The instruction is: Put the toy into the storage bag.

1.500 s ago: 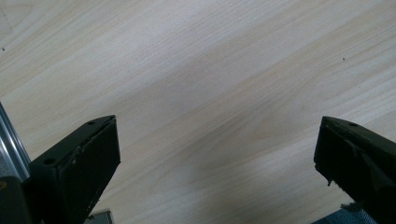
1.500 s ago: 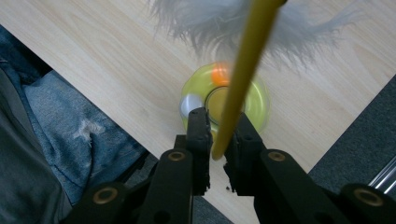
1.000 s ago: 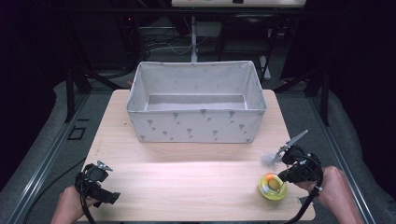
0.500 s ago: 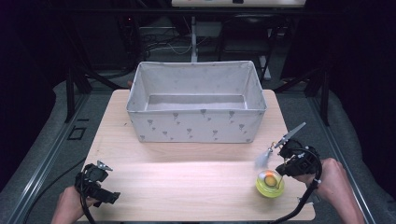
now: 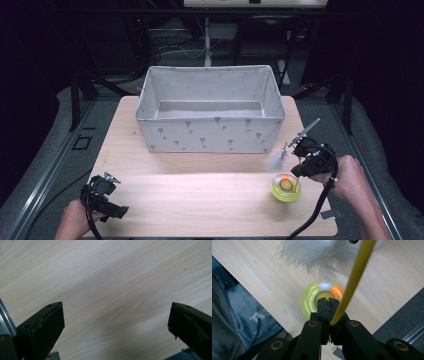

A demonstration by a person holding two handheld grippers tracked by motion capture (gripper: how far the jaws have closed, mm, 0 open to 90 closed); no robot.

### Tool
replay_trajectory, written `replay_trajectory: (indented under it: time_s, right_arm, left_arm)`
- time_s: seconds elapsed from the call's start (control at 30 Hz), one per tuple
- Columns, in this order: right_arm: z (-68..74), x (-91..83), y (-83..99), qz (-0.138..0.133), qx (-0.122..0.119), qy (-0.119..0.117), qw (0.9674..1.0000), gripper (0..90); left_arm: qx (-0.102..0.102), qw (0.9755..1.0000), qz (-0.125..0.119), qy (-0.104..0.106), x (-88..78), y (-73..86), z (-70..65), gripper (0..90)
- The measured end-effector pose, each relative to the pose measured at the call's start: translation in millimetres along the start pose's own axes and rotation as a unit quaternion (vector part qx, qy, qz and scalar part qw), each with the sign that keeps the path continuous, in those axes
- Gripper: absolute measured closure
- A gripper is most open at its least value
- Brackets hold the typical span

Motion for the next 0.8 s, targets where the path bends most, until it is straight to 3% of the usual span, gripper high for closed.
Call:
replay_trajectory:
  time_s: [0.8]
  right_arm:
    - [-10.1,-1.2,-38.5,-0.003,-0.022,-0.01,0.9997,88.1]
  left_arm:
    - [0.001,1.0,0.004,0.004,1.5,0.1,-1.4,0.7]
Point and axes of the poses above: each handheld gripper's, and its own axes: x roughly forward along the jaws, y roughly out of its underside, z roughly to its left, the point moved 5 cm from there along x, roughly forward along the jaws
